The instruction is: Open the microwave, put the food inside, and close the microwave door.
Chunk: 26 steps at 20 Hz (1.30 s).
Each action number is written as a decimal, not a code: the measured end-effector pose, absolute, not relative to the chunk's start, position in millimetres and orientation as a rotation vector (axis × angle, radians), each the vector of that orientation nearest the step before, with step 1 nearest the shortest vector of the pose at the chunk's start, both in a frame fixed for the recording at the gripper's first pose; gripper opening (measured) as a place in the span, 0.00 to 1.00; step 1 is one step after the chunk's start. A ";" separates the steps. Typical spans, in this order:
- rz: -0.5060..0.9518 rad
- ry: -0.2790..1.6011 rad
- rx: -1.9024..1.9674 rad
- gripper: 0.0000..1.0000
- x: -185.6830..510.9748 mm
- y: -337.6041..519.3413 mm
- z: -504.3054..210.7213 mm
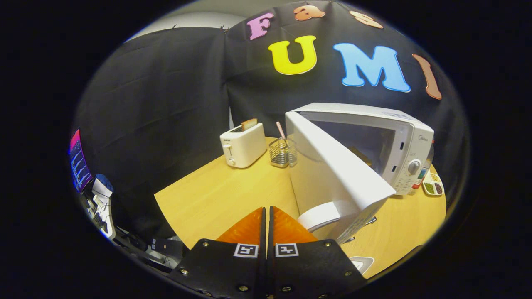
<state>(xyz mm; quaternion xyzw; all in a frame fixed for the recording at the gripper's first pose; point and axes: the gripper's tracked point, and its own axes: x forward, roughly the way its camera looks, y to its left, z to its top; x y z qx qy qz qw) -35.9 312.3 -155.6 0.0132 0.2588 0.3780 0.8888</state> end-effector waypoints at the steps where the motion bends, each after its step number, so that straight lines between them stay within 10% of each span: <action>1: 0.765 0.538 0.031 0.01 -26.5 305.3 -156.4; 26: 0.315 0.519 0.128 0.01 198.7 190.5 -173.8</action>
